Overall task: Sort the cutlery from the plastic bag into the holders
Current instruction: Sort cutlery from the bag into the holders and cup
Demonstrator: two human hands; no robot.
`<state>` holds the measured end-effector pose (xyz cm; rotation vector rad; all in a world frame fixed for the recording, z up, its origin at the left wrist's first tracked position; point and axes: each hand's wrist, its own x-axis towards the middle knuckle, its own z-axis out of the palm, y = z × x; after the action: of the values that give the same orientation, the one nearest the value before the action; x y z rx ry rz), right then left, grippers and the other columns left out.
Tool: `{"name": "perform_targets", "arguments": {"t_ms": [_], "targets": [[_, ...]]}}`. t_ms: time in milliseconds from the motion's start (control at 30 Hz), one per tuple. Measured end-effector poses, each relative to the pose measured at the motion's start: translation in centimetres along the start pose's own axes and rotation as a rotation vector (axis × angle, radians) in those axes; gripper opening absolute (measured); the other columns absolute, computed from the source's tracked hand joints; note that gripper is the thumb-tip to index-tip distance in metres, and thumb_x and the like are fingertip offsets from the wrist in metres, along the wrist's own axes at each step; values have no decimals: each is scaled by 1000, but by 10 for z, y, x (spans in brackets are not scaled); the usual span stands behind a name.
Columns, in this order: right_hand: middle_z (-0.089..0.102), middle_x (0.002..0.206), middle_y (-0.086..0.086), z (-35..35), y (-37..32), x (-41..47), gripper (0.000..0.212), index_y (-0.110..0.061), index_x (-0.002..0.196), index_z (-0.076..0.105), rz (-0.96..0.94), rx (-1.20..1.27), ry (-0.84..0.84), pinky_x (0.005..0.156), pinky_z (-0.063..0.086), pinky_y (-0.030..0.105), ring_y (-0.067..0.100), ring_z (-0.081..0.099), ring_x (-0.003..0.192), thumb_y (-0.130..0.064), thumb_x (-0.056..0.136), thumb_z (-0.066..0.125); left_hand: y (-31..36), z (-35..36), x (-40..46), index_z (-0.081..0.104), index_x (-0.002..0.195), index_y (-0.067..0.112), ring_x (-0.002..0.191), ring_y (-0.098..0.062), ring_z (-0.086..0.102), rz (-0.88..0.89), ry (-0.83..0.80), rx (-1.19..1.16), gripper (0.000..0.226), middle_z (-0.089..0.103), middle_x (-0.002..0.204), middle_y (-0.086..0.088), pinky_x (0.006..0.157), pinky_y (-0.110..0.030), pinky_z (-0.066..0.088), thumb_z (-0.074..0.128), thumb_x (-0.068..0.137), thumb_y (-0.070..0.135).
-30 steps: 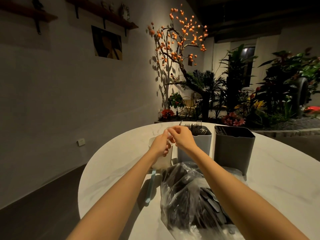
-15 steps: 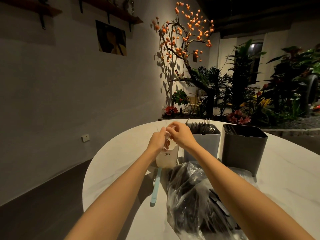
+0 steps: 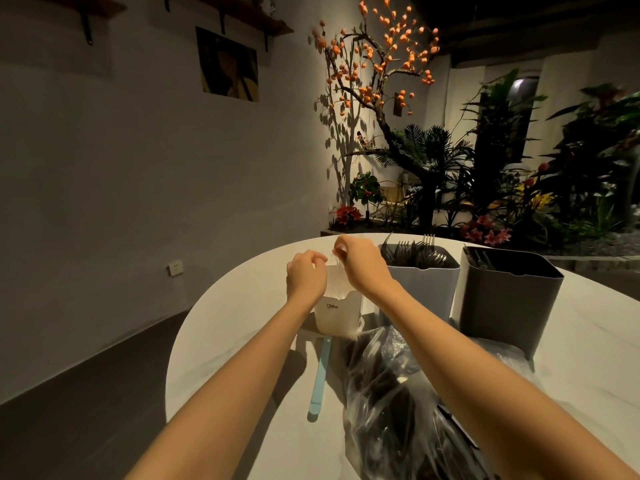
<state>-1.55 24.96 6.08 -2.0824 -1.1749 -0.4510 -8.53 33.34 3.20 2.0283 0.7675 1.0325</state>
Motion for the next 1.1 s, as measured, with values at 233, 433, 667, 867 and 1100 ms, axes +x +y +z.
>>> {"name": "perform_targets", "arguments": {"t_ms": [233, 433, 667, 867, 1100], "targets": [[65, 106, 16, 9, 9, 3, 18, -7, 104, 66, 34, -115, -130, 75, 45, 35, 34, 59, 96, -14, 97, 51, -18, 2, 3, 57, 111, 19, 103, -19, 53, -133, -121, 29, 25, 55, 125, -6, 78, -28, 45, 55, 91, 4], [63, 111, 21, 14, 11, 5, 20, -1, 109, 65, 84, -280, -298, 83, 50, 40, 40, 61, 100, -4, 94, 52, -6, 0, -9, 56, 117, 17, 109, -25, 55, -178, -79, 73, 33, 59, 122, -4, 78, -29, 42, 51, 86, 7], [61, 111, 21, 18, 13, 4, 19, 1, 110, 60, 78, -349, -349, 80, 48, 37, 39, 60, 103, 0, 92, 55, -2, -1, -11, 54, 107, 19, 92, -22, 47, -258, -39, 139, 19, 54, 117, -5, 80, -33, 41, 47, 89, 21], [63, 112, 17, 9, 9, 8, 15, -6, 106, 64, 70, -144, -241, 84, 52, 40, 33, 62, 97, -7, 93, 56, 0, -8, -12, 51, 112, 20, 90, -20, 48, -173, 54, 97, 19, 47, 124, -6, 81, -32, 43, 50, 96, 29], [62, 84, 5, -16, -3, -4, 11, -14, 89, 51, 54, -41, -140, 74, 55, 47, 26, 63, 78, -5, 94, 55, 25, -4, -23, 48, 102, 16, 85, -16, 50, -85, 42, -44, 16, 59, 106, -7, 66, -24, 38, 38, 103, 28]]}}
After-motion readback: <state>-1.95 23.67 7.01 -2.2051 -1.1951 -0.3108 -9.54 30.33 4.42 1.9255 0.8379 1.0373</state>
